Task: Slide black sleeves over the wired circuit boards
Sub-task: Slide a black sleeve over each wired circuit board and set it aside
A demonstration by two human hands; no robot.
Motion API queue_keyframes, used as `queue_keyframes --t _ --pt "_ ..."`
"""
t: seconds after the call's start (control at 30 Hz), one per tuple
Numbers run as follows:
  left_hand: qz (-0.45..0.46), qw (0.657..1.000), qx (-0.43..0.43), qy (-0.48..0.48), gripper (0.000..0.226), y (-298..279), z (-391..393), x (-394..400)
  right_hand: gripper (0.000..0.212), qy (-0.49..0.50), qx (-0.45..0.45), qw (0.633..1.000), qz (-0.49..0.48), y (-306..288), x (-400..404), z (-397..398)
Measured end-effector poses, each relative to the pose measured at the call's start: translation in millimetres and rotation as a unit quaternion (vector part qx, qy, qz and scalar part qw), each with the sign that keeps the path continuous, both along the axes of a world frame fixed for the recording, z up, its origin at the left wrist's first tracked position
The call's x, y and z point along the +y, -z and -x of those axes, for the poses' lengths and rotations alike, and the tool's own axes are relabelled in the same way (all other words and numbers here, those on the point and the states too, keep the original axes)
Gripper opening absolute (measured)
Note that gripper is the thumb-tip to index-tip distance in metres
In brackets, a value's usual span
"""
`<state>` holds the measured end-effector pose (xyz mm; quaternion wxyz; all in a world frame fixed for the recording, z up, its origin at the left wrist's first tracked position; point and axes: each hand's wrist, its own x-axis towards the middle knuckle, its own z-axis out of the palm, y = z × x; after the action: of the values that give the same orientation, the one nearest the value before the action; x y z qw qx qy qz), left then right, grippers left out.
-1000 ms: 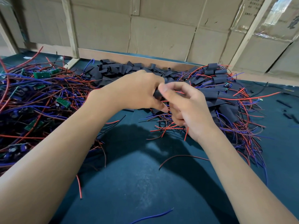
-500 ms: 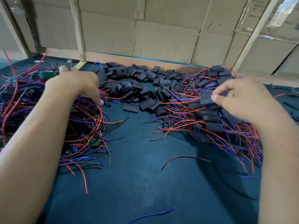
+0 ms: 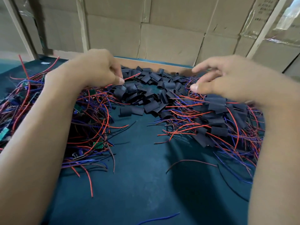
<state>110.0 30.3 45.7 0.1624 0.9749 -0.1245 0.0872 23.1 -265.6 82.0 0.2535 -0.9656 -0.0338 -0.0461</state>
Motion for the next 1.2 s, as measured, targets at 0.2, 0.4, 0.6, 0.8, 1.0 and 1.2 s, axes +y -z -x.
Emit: queue_keyframes --t 0.2,0.4,0.6,0.8,1.0,1.2 --pt "0.018 0.992 0.029 0.122 0.007 -7.9 15.0 -21.7 0.039 -0.131 0.062 0.989 0.015 20.1 46.3 -11.2" --pt "0.152 0.968 -0.082 0.182 0.011 -7.8 22.8 -55.3 0.024 -0.109 -0.008 0.981 -0.158 41.5 69.5 -24.6" --pt "0.374 0.900 -0.037 0.221 0.012 -9.7 30.1 -63.4 0.018 -0.125 -0.026 0.903 -0.410 51.7 57.6 -20.3" --pt "0.571 0.774 0.067 0.265 0.012 -16.8 38.6 -72.0 0.013 -0.094 -0.216 0.814 -0.531 67.7 73.8 -19.1" --pt "0.376 0.902 0.133 0.163 0.017 -0.9 12.9 -40.5 0.013 -0.116 -0.093 0.824 -0.547 46.1 59.6 -30.6" --pt "-0.112 0.957 0.249 0.095 0.051 41.3 -7.1 -44.6 0.012 -0.059 -0.049 0.893 -0.444 27.2 21.9 -44.2"
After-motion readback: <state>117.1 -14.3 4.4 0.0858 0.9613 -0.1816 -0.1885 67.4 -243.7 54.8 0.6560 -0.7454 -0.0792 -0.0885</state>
